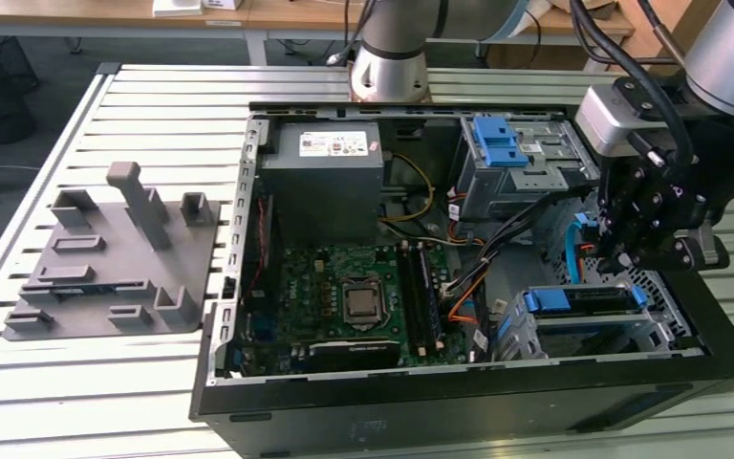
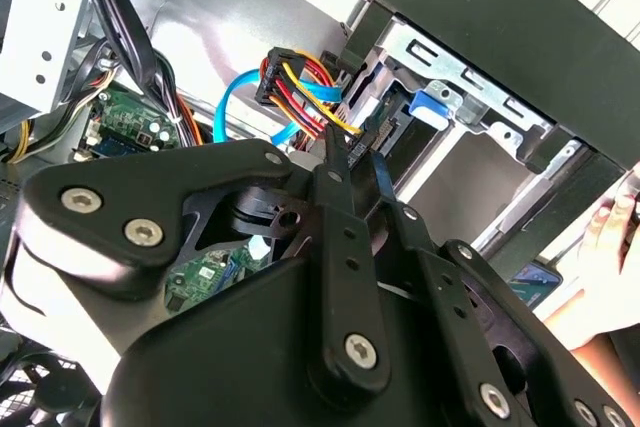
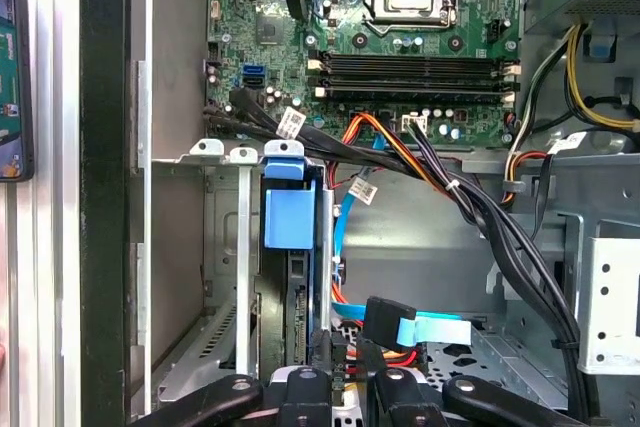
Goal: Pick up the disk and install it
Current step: 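Insert the first disk wire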
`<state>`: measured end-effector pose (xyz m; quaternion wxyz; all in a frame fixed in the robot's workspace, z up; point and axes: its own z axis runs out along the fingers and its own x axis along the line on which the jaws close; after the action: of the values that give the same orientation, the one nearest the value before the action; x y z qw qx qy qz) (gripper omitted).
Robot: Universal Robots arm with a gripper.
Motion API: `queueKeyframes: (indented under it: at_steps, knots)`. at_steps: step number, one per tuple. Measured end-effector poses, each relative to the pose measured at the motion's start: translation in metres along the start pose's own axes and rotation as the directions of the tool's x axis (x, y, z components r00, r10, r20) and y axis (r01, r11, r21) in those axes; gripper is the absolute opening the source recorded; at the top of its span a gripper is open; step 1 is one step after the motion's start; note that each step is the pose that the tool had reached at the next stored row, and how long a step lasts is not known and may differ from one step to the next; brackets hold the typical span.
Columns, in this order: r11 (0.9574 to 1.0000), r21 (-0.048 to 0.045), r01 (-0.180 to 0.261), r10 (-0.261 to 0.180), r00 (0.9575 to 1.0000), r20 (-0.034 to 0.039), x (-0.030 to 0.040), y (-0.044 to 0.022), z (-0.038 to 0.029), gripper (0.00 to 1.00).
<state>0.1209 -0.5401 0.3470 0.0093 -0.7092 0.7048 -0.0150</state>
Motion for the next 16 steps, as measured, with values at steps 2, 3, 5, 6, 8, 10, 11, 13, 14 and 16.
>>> queueKeyframes:
  at_steps: [2, 3, 5, 6, 8, 10, 11, 13, 14, 16]
  knots:
    - [1.0000, 0.0016, 0.000, 0.000, 1.0000, 0.0000, 0.0000, 0.0000, 0.0007, 0.25]
    - [1.0000, 0.0021, 0.000, 0.000, 1.0000, -0.0001, 0.0000, 0.0000, 0.0009, 0.25]
    - [1.0000, 0.0032, 0.000, 0.000, 1.0000, -0.0002, 0.0000, 0.0000, 0.0012, 0.25]
    - [1.0000, 0.0038, 0.000, 0.000, 1.0000, -0.0001, 0.0000, 0.0000, 0.0013, 0.25]
    - [1.0000, 0.0041, 0.000, 0.000, 1.0000, -0.0001, 0.0000, 0.0001, 0.0013, 0.25]
    - [1.0000, 0.0042, 0.000, 0.000, 1.0000, -0.0001, 0.0000, 0.0000, 0.0014, 0.24]
    - [1.0000, 0.0042, 0.000, 0.000, 1.0000, 0.0000, 0.0000, 0.0000, 0.0014, 0.17]
    - [1.0000, 0.0042, 0.000, 0.000, 1.0000, 0.0000, 0.0000, 0.0000, 0.0014, 0.17]
    - [1.0000, 0.0042, 0.000, 0.000, 1.0000, 0.0000, 0.0000, 0.0000, 0.0014, 0.16]
    - [1.0000, 0.0042, 0.000, 0.000, 1.0000, 0.0000, 0.0001, 0.0001, 0.0014, 0.16]
